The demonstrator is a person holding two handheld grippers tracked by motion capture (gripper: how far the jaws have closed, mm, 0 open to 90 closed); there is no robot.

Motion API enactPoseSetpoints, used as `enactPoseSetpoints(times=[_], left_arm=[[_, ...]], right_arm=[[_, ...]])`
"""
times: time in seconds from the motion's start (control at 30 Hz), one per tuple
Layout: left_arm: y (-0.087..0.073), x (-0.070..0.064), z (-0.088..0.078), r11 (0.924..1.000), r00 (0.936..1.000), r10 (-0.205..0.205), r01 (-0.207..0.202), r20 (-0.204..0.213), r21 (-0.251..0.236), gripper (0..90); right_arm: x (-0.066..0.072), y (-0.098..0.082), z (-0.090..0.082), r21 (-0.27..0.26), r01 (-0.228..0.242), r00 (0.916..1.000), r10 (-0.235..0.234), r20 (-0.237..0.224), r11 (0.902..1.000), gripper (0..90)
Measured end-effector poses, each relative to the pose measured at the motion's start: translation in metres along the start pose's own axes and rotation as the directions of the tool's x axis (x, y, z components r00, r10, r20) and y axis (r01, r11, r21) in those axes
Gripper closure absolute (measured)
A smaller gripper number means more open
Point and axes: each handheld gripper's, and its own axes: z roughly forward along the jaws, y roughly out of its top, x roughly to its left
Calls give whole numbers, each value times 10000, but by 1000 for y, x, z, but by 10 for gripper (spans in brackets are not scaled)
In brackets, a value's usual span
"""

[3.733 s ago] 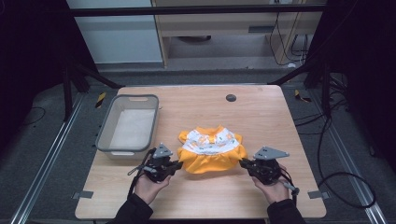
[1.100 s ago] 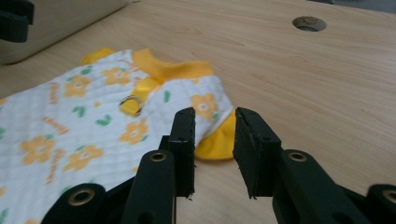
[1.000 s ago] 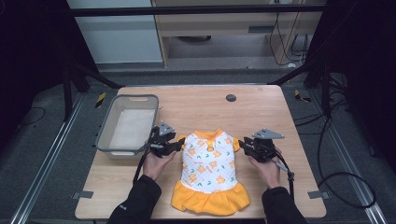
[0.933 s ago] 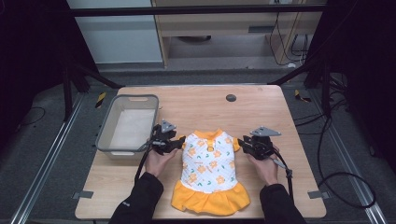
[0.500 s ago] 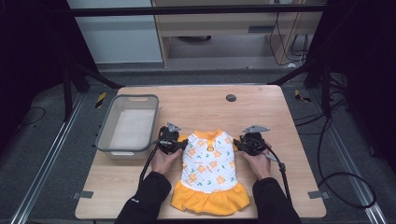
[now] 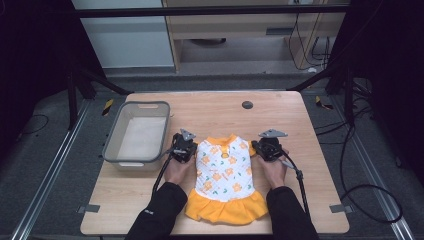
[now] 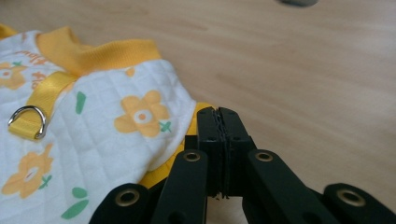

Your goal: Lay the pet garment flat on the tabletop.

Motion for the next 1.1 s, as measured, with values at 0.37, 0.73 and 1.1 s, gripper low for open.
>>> enactPoseSetpoints(times=[0.37,0.73,1.1], left_arm=[[11,4,-24,9931,9969,-681,715,392,-925,647],[-14,-33,-73,9942,9618,785,-561,2624,-918,844],[-36,-41,-53,9927,9586,1118,-1199,2619,152,832]], right_arm=[[-4,12,-12,-86,361,9985,-357,408,9993,754],[25,-8,-73,-505,521,9841,-599,-1670,9974,900],[48,-34,-58,474,990,9644,-842,-2507,9940,870]])
